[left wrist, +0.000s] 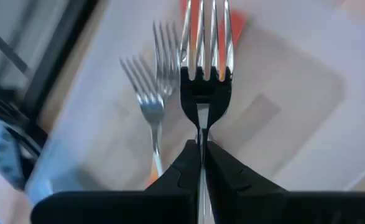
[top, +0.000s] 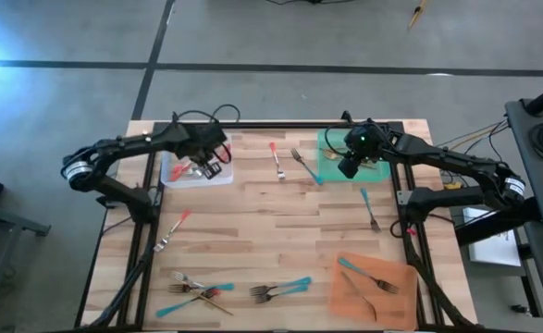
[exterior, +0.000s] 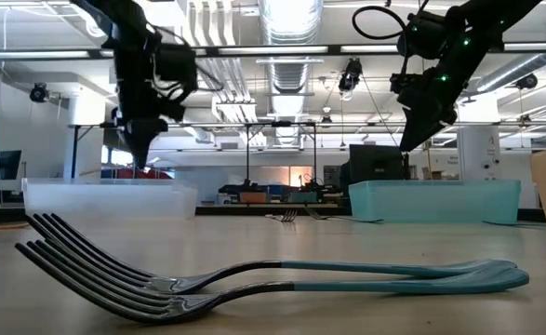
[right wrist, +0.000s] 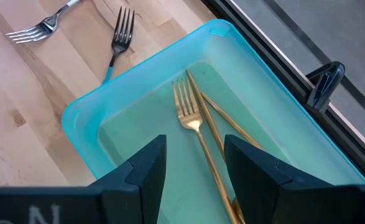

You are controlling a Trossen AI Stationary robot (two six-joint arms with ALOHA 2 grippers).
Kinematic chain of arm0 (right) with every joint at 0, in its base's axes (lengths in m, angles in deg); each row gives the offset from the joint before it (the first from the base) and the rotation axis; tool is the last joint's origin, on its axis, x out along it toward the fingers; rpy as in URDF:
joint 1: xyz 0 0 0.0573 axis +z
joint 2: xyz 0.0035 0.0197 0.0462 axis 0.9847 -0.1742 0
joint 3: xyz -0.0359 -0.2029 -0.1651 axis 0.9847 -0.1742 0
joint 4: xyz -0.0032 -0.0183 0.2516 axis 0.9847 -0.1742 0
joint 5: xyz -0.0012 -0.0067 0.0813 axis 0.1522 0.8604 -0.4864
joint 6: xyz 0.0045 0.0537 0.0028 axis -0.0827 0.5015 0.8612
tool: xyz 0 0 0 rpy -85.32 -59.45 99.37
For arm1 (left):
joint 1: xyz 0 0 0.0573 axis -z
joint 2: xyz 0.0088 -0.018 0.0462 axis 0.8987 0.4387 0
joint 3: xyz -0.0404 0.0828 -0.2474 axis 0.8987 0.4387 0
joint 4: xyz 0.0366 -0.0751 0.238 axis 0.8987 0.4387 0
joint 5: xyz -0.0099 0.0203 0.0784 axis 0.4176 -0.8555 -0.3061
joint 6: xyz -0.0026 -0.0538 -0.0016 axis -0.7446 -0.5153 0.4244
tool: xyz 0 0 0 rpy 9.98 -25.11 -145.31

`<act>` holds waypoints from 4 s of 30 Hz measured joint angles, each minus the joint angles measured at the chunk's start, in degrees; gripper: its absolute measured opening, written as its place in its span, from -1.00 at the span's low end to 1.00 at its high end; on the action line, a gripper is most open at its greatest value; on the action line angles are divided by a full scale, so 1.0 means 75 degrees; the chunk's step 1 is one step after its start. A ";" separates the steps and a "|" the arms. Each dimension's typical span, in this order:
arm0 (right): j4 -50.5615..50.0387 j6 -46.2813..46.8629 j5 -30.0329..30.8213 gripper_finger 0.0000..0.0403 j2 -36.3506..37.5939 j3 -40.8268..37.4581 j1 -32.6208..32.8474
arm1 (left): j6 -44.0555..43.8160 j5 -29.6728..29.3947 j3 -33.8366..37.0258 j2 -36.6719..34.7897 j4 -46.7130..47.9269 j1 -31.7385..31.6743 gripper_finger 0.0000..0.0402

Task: Sort silverware by color (type)
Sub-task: Put the orange fork into the white bin

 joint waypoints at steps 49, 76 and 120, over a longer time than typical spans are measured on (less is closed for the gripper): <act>-0.0001 0.0000 0.0001 -0.24 0.0000 0.0000 -0.0002 | -1.0948 0.2258 0.2159 -0.1620 0.1735 0.7603 -0.15; 0.0001 0.0000 0.0000 -0.24 0.0000 0.0000 -0.0003 | -1.0934 0.3210 0.2254 0.1021 0.1684 0.8055 -0.47; -0.0002 0.0000 0.0000 -0.24 0.0000 0.0000 0.0000 | -1.0010 -0.1108 0.0063 0.1066 0.2287 0.7486 -1.00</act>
